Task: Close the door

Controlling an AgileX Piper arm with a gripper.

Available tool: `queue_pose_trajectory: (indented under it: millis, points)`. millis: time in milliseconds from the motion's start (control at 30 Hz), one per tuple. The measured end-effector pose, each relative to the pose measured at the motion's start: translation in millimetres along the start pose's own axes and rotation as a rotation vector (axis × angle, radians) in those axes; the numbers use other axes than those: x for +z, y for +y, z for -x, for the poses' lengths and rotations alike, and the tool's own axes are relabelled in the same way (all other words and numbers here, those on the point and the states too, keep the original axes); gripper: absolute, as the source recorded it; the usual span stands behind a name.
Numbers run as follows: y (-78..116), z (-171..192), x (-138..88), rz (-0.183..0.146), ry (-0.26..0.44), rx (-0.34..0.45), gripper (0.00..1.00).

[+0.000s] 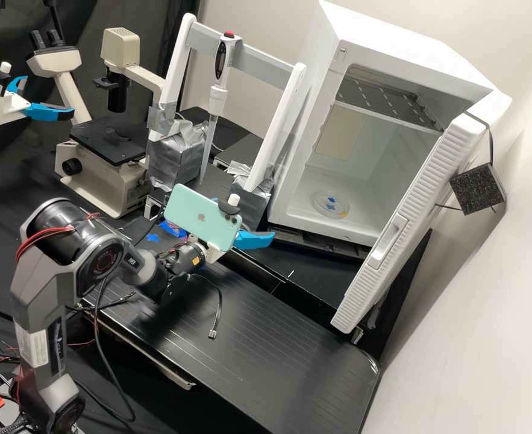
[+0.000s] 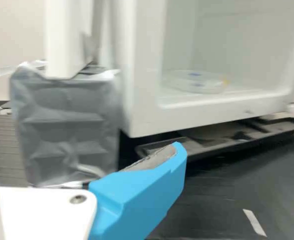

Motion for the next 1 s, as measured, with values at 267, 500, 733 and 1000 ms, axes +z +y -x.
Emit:
queue_pose_trajectory:
  millis: [267, 500, 733, 1000]
  points:
    - [72.8, 43, 7, -0.075, 0.107, 0.283, 1.00]
    - [117.4, 74, 19, -0.083, 0.129, 0.470, 1.00]
    - [148.3, 81, 40, -0.053, 0.068, 0.575, 1.00]
    - [163.1, 60, 75, -0.046, -0.009, 0.588, 1.00]
